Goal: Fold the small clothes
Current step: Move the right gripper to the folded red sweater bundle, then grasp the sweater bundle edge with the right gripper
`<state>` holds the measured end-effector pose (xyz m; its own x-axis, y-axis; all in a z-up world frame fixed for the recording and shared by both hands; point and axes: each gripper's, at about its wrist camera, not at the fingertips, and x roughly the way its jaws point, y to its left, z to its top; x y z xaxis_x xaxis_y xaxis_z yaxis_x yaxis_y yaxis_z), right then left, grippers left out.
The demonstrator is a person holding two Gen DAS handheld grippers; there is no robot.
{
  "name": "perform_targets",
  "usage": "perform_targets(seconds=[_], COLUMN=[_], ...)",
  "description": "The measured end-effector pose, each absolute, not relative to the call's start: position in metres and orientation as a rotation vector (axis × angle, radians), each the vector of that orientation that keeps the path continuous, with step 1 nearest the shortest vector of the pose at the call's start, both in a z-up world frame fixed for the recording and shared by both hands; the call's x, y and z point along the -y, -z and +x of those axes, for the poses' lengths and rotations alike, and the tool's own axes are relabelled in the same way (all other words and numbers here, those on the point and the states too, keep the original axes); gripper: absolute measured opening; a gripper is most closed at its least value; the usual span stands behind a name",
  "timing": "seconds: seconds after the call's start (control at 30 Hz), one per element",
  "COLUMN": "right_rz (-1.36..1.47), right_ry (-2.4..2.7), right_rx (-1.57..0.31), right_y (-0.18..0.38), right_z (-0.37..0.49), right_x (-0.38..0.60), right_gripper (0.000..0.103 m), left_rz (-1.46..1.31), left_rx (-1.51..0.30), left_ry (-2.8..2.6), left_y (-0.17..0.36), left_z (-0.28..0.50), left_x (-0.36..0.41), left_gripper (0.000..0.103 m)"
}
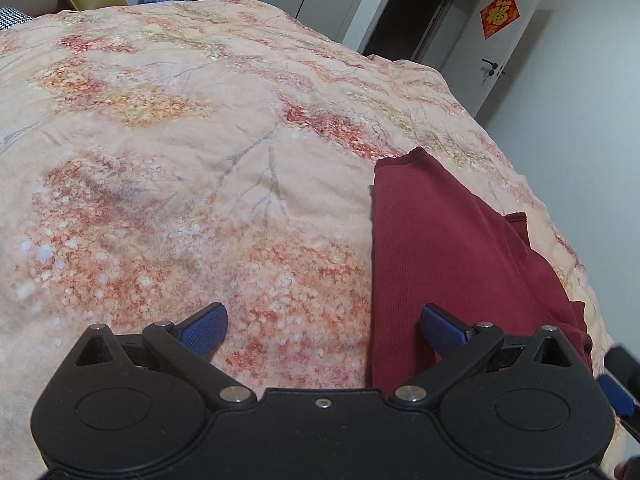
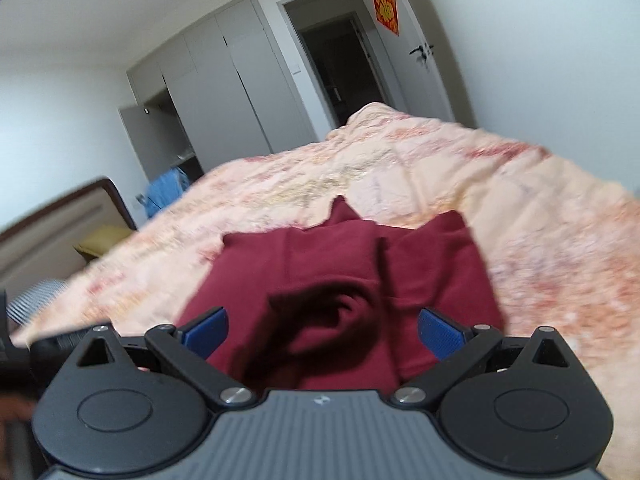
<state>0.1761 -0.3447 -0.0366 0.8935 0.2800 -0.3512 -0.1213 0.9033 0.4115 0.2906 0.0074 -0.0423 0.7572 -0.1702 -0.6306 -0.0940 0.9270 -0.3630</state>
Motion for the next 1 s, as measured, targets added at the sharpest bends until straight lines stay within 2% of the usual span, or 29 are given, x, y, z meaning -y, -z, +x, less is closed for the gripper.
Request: perform_targets(seconds=[0.37,0.53,0.87,1.0], right_rz=[0.573,0.563,0.471,0.412], right_ry=[-0.165,-0.08,-0.043,-0.028], right_rx=[-0.41,-0.445,-0.435,-0.425], right_y=[0.043,0.05,0.055,0.053], right_z=[0.221,0.233,0.224,0.22], right_x=[0.35,0.342,0.325,0.317], right_gripper=[0.1,0.084,0.069,0.057], left_rz=[-0.383,-0.386,-0.375,-0.373], left_rx=[-0.714,-0.713,-0.711,-0.711], left_ry=[0.043,0.047,0.045,0.042], left_y=[0.045,0.046,0.047,0.047], left_z=[0.291,0.291,0.291,0.291], left_x=[-0.006,-0.007,-0.004,-0.004], left_gripper=[0.102,0.102,0.102,0.102])
